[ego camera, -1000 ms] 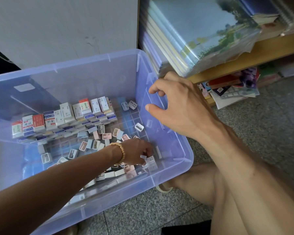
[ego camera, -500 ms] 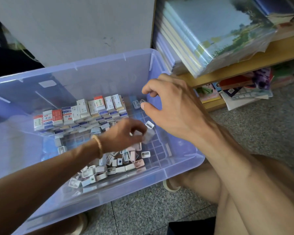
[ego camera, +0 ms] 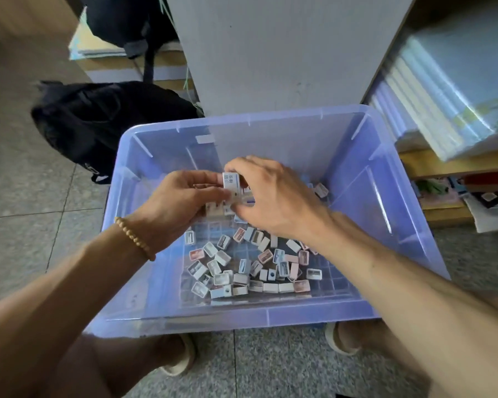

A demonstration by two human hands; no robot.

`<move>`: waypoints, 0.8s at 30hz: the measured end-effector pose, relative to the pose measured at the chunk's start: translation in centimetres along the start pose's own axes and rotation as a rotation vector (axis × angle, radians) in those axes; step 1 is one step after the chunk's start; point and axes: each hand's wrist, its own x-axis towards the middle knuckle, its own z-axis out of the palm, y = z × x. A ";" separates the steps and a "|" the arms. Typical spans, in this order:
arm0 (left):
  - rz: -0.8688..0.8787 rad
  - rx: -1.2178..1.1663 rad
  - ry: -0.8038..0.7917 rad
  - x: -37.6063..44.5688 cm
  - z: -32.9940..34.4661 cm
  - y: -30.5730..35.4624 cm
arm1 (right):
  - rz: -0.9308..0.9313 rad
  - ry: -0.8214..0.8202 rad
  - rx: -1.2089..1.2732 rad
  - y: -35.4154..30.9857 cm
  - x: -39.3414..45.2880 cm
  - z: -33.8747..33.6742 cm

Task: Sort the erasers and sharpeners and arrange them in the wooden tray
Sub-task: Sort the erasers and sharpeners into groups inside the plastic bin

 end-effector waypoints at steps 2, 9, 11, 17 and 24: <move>-0.002 -0.032 0.057 -0.7 -0.7 -0.6 | -0.020 -0.002 -0.026 -0.3 0.3 0.8; -0.102 0.042 0.240 -4.0 -2.2 -3.5 | 0.113 0.000 -0.090 2.3 3.8 2.4; -0.113 0.087 0.243 -4.6 -2.4 -3.8 | 0.113 -0.018 -0.062 2.4 4.7 3.4; -0.115 0.060 0.308 -4.4 -2.6 -4.4 | 0.037 -0.089 -0.056 1.1 7.1 6.5; -0.143 -0.053 0.356 -4.2 -2.9 -4.8 | -0.010 -0.117 -0.057 -0.8 9.4 9.7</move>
